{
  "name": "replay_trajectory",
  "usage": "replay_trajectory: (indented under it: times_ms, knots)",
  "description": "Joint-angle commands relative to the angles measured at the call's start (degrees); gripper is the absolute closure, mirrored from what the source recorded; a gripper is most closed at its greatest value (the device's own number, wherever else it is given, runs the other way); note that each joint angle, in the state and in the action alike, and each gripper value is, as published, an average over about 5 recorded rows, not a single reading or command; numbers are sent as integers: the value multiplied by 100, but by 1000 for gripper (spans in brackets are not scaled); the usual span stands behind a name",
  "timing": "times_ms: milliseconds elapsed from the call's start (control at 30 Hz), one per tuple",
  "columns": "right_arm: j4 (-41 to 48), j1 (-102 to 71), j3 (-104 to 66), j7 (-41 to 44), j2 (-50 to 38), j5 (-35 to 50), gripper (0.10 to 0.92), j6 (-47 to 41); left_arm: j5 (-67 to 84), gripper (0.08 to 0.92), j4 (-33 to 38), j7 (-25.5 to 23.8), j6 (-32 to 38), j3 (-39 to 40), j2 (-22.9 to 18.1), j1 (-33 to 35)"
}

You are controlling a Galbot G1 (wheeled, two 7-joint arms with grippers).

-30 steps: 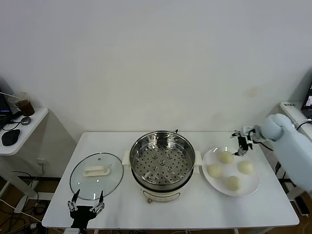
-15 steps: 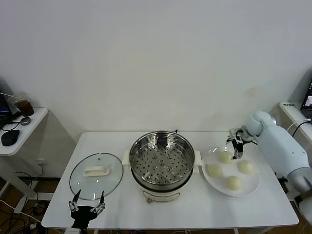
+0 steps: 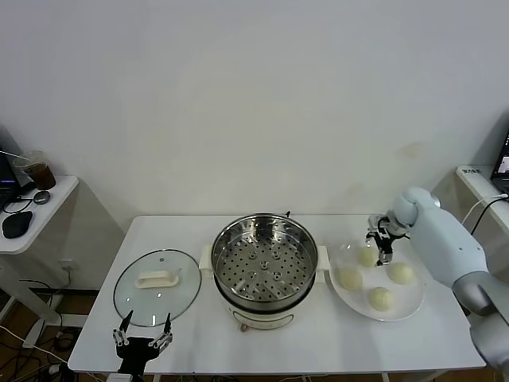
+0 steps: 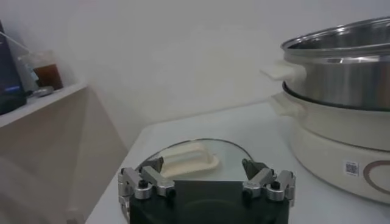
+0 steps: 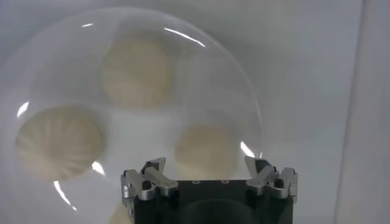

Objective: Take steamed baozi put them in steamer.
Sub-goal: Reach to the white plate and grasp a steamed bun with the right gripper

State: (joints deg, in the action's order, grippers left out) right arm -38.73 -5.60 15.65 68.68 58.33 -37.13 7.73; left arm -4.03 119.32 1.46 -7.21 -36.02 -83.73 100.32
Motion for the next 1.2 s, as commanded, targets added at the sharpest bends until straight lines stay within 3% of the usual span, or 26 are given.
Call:
replay_trajectory:
  times_ms: [33, 567, 967, 1200]
  knots:
    - [218, -19, -159, -144, 111, -232, 203, 50, -3, 177, -15, -3, 0, 3, 2, 6]
    - [456, -69, -345, -351, 231, -286, 214, 42, -40, 177, -68, -9, -2, 29, 9, -6]
    - [426, -52, -336, -380, 184, -95, 410, 34, -61, 177, -101, -5, -3, 45, 7, -25]
    - [188, 87, -131, -278, 16, 212, 468, -12, -92, 177, -176, 22, 1, 98, 8, -83]
